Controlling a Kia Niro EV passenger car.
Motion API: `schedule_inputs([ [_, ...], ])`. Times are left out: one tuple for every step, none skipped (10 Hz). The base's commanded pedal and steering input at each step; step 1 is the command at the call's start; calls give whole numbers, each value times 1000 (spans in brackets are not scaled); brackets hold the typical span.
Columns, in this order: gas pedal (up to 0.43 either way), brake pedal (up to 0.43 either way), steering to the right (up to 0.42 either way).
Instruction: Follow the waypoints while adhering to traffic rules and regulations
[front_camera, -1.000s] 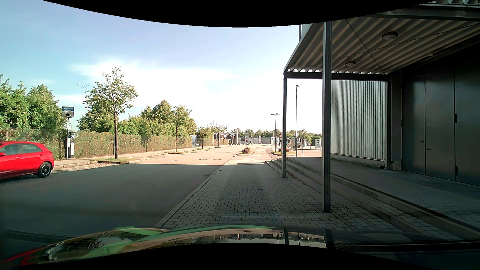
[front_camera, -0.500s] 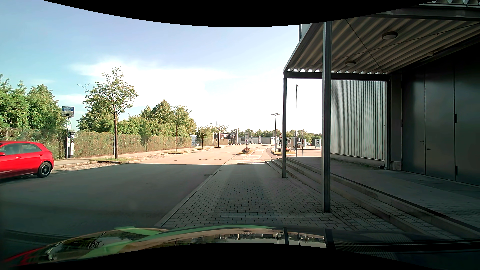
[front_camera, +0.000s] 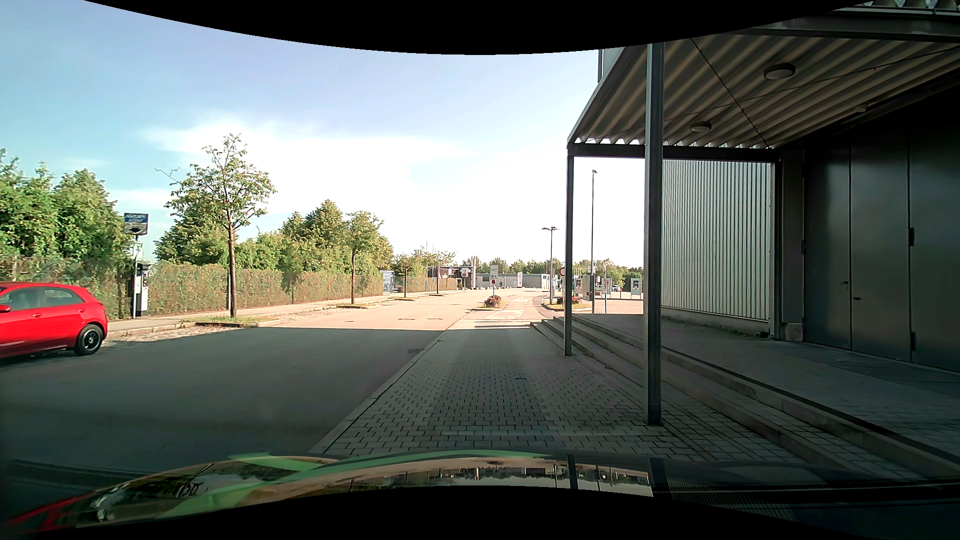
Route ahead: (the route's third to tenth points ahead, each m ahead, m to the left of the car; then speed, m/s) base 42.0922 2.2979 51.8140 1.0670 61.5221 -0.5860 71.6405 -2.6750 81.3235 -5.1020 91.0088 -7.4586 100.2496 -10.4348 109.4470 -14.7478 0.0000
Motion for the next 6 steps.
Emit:
schedule_inputs([
  [0, 232, -68],
  [0, 232, -68],
  [0, 232, -68],
  [0, 232, -68],
  [0, 232, -68],
  [0, 232, -67],
])
